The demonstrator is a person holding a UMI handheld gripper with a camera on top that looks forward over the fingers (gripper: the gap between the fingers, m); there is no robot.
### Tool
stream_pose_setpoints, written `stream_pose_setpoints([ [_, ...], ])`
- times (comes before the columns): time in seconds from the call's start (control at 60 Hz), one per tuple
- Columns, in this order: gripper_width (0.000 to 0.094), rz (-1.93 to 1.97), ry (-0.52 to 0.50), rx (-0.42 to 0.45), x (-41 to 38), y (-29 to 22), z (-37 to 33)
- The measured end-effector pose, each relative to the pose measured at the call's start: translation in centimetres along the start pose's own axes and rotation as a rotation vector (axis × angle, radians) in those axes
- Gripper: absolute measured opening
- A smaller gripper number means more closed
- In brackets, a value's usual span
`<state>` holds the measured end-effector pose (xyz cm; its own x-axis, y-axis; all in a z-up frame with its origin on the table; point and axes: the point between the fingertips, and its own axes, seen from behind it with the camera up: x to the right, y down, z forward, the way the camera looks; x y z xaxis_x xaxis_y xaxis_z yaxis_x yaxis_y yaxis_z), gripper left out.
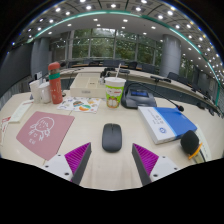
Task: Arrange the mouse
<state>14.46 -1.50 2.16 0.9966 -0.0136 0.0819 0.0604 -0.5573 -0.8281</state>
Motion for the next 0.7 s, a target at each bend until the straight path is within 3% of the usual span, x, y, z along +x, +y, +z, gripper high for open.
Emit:
stream_pose_setpoints([
  [0.183, 0.0753, 0.016, -0.036, -0.021, -0.5, -1.7, 6.6],
  [0.317, 0.0481, 0.047, -0.048, -0.04, -0.5, -1.4, 8.5],
  [0.617, 0.0334, 0.049, 0.002, -0.076, -0.3, -1.7, 8.3],
  [0.7, 0.0334, 0.05, 0.033, -0.032, -0.5, -4.0, 6.9],
])
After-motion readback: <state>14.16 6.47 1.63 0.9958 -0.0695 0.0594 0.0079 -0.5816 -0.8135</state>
